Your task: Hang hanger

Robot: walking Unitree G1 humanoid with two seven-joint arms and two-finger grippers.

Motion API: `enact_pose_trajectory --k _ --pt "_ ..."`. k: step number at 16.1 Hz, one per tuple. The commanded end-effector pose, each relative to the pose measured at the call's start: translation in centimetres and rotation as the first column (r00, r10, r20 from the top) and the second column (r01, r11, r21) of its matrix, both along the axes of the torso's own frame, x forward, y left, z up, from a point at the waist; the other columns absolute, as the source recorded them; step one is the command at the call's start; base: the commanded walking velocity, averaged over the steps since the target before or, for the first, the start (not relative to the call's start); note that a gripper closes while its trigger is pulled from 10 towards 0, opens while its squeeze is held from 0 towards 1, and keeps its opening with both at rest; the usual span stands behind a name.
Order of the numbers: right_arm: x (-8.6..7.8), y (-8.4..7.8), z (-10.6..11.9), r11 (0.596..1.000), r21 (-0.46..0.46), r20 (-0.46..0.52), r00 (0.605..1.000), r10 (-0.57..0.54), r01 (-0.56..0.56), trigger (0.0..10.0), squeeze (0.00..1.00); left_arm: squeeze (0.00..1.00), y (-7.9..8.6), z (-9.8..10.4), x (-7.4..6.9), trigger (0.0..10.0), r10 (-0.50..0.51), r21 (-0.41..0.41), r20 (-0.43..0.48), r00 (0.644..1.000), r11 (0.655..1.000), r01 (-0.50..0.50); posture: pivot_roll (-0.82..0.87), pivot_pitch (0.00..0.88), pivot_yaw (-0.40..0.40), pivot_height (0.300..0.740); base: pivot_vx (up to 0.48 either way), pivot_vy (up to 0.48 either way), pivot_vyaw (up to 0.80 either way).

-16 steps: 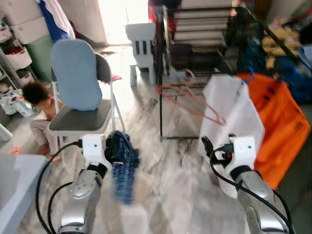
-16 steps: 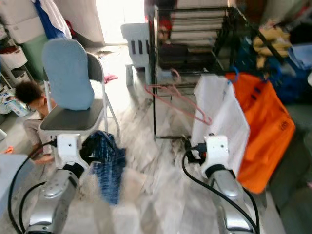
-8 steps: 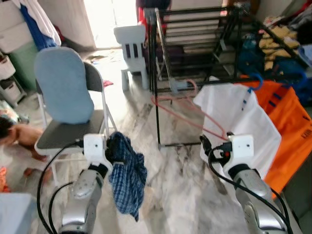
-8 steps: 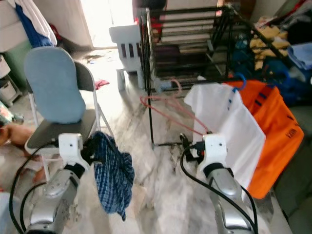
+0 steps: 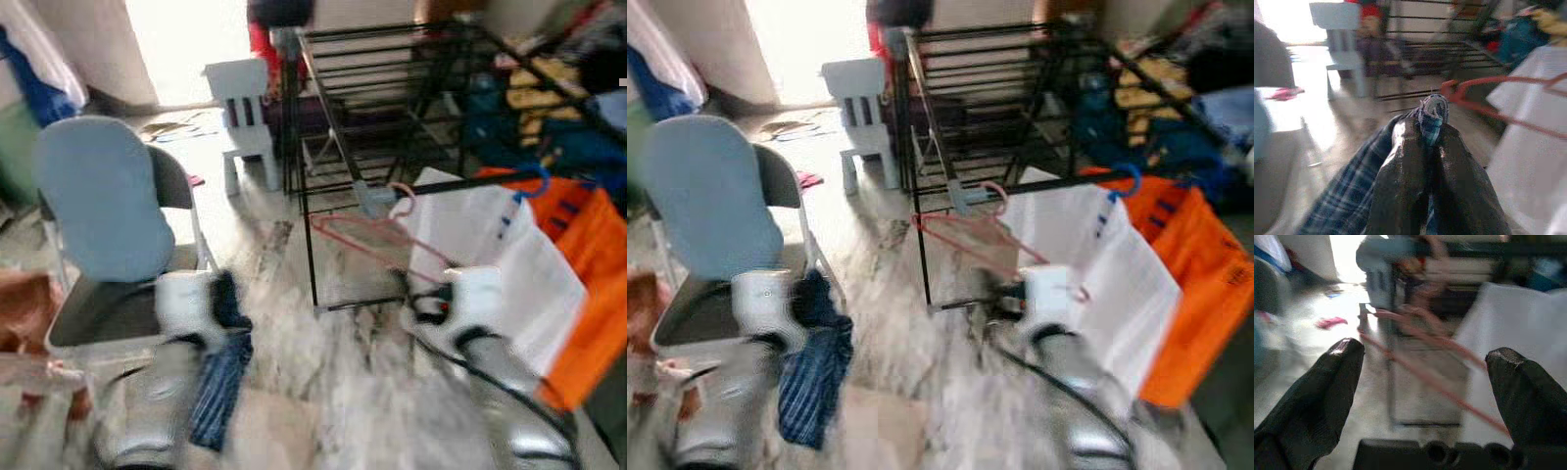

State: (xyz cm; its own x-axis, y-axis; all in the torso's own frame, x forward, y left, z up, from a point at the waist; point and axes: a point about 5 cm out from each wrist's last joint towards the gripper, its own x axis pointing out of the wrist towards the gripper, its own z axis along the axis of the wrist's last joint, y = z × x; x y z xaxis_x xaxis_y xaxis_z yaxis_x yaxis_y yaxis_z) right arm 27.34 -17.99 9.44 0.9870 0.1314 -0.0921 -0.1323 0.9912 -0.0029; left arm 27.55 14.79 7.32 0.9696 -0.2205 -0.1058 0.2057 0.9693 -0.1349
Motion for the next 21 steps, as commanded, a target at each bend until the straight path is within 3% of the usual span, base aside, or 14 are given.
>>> enact_pose_trajectory --k 1,6,17,21 --pt "0.4 1.2 0.6 0.999 0.02 0.022 0.999 0.028 -0.028 10.0 0.0 0.0 1.5 0.0 0.0 10.0 0.036 0.036 -0.005 0.999 0.999 -0.035 -0.12 0.0 0.016 0.74 0.461 0.0 0.0" --pt "0.7 1.4 0.6 0.999 0.014 0.022 0.999 0.039 -0.039 10.0 0.0 0.0 1.6 -0.1 -0.1 10.0 0.051 0.032 -0.026 0.998 0.998 -0.05 -0.11 0.0 0.009 0.74 0.42 0.0 0.0" --pt "0.1 1.5 0.1 0.998 0.005 -0.011 0.998 0.057 -0.057 10.0 0.0 0.0 1.5 -0.4 -0.1 10.0 0.043 0.027 -0.056 0.998 0.999 -0.041 -0.12 0.0 0.011 0.74 0.0 0.0 0.0" --pt "-0.9 1.1 -0.1 0.997 -0.012 -0.03 0.997 0.076 -0.077 10.0 0.0 0.0 1.5 -0.6 -0.3 10.0 0.038 0.038 -0.076 0.996 0.999 -0.035 -0.12 0.0 0.01 0.74 0.0 0.0 0.0"
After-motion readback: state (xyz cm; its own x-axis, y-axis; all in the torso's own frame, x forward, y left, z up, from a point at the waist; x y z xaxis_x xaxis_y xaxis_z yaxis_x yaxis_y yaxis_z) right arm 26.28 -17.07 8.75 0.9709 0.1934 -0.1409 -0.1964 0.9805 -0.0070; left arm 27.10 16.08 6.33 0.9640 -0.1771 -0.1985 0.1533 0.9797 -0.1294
